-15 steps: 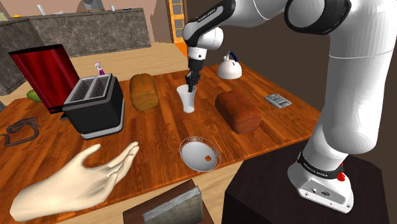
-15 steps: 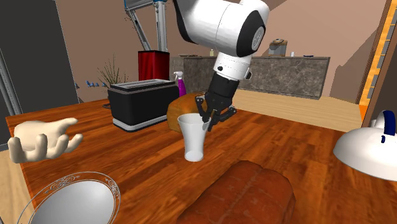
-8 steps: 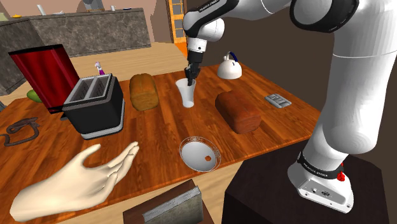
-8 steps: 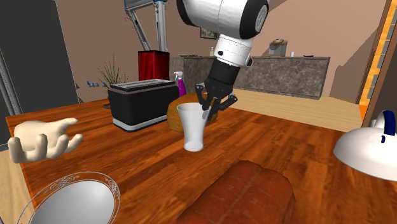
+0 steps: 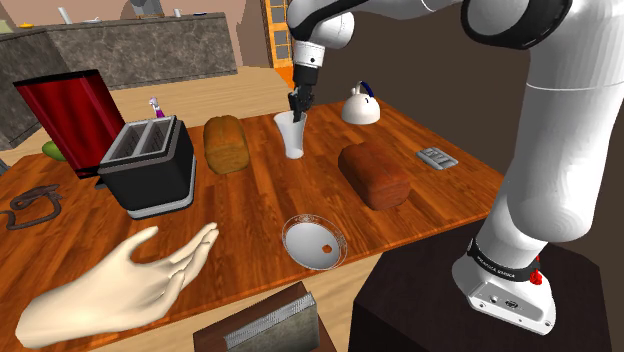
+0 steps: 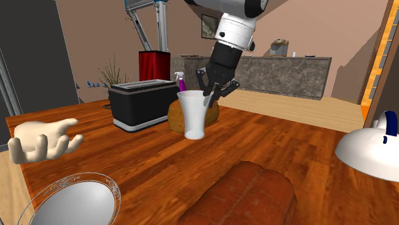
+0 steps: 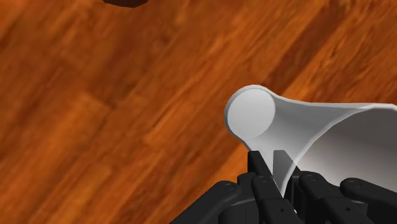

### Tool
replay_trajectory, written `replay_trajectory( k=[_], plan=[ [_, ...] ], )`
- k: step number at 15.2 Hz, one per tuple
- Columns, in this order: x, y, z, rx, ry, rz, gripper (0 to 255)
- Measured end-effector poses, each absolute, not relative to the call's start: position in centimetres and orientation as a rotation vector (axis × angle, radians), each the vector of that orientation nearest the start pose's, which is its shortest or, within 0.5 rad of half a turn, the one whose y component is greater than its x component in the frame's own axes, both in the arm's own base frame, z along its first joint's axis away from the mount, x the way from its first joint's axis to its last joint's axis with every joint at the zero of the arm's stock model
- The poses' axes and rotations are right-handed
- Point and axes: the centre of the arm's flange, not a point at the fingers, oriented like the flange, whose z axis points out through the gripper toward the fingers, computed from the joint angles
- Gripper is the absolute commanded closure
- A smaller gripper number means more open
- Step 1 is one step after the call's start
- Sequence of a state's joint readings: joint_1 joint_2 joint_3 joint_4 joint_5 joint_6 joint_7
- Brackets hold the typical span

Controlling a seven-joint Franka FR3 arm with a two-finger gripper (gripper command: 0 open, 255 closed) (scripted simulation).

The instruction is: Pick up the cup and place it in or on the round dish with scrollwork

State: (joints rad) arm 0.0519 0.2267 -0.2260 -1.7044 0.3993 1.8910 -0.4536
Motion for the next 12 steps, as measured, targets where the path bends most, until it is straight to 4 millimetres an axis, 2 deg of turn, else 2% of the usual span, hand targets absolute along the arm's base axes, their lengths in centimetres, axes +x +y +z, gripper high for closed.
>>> replay_trajectory(
  k=[4,12],
  plan=[
    [61.6,-6.5,47.9,-2.812,-0.212,-0.100,255],
    [54.8,0.4,49.5,-2.811,-0.213,-0.100,255]
  ],
)
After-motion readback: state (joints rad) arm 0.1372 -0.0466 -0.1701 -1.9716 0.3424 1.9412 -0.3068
